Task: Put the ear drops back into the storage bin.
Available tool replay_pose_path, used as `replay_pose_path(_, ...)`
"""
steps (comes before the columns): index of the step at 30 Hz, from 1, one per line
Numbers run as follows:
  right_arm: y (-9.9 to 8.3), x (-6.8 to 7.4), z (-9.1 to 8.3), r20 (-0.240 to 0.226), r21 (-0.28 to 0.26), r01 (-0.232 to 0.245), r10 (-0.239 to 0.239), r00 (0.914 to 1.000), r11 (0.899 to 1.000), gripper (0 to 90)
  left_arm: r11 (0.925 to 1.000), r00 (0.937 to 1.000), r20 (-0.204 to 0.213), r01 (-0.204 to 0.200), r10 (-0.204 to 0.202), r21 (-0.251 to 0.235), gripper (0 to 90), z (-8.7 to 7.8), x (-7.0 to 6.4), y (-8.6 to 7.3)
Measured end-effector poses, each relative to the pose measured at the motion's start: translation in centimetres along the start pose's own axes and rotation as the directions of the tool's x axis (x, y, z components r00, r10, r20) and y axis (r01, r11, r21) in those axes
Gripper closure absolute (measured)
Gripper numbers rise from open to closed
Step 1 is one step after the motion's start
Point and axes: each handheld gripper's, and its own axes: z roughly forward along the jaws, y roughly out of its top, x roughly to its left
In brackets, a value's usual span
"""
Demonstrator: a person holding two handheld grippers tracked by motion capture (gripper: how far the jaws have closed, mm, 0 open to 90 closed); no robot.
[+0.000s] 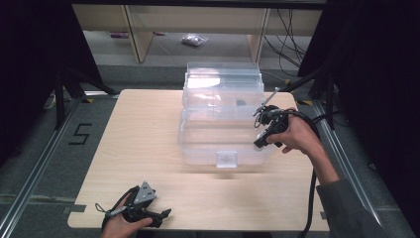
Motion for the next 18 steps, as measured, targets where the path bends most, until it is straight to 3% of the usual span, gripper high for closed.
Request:
replay_pose_path(6, 0.7, -1.4, 0.2, 0.034, 0.02, -0.019, 0.018, 0.9993, 1.0, 60.3, 1.0, 1.0, 0.006, -0.007, 0.007, 0.001, 15.3, -0.1, 0.1, 0.0)
replay_pose_path(10, 1.0, -2.1, 0.9, 0.017, 0.023, -0.039, 0.038, 0.9991, 0.999, 60.3, 1.0, 1.0, 0.006, -0.004, 0.004, -0.004, 15.3, 0.0, 0.1, 0.0)
replay_pose_path(18, 1.5, -3.2, 2.4, 0.026, 0.054, -0.068, 0.067, 0.9974, 0.996, 60.3, 1.0, 0.9999, 0.009, -0.004, 0.004, 0.003, 15.3, 0.0, 0.0, 0.0)
